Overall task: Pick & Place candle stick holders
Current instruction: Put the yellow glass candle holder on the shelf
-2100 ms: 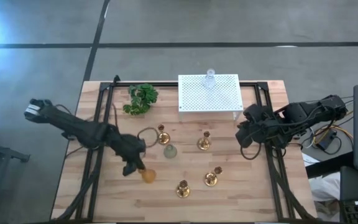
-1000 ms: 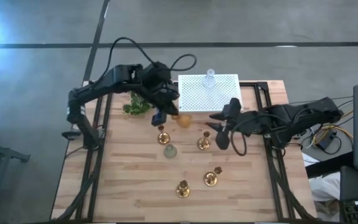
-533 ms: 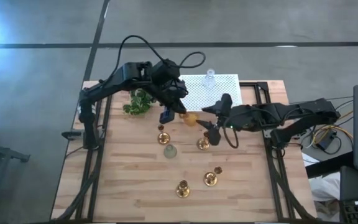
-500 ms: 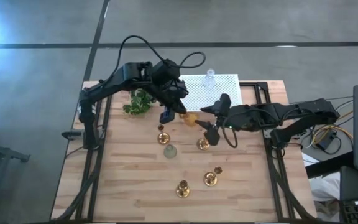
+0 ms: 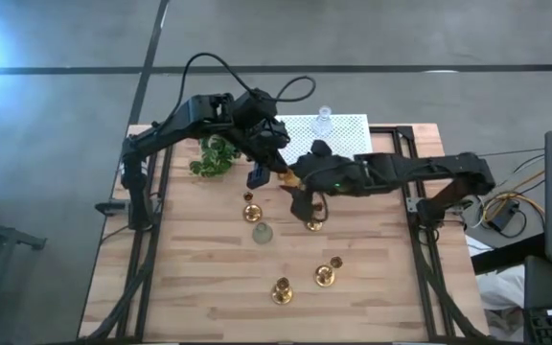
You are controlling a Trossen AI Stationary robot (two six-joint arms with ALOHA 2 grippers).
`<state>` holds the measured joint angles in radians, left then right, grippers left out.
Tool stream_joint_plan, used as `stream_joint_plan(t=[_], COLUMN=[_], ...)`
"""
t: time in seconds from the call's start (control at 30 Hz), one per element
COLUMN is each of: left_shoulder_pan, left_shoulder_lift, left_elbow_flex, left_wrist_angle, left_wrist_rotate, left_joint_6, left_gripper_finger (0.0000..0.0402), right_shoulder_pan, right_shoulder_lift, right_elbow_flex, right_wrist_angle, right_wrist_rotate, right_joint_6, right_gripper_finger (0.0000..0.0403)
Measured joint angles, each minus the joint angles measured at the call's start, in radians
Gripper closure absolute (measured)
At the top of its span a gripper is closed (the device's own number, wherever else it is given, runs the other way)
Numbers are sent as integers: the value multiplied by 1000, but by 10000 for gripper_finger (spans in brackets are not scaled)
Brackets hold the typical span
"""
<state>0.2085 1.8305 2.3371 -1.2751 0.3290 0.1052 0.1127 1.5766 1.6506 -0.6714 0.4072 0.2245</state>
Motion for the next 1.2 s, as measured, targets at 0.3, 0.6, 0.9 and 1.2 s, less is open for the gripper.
stream_joint_plan(t=[0.3, 0.6, 0.9, 1.2], left_shoulder_pan=[0, 1, 1, 9], left_shoulder_lift=[0, 0, 0, -10], left_elbow_flex=[0, 0, 2, 10], left_wrist_angle=[-8, 6, 73, 46], left_wrist_rotate=[2, 4, -4, -152], left_joint_6=[2, -2, 25, 74], left_gripper_finger=[372, 372, 330, 272], right_shoulder_pan=[-13, -19, -19, -20], right_shoulder_lift=[138, 177, 112, -60], right_elbow_flex=[184, 299, 267, 159], right_wrist_angle=[-164, -302, -322, -417], right_wrist_rotate=[12, 10, 27, 159], right_joint_6=[-8, -25, 6, 129], right_gripper_finger=[213, 269, 272, 286])
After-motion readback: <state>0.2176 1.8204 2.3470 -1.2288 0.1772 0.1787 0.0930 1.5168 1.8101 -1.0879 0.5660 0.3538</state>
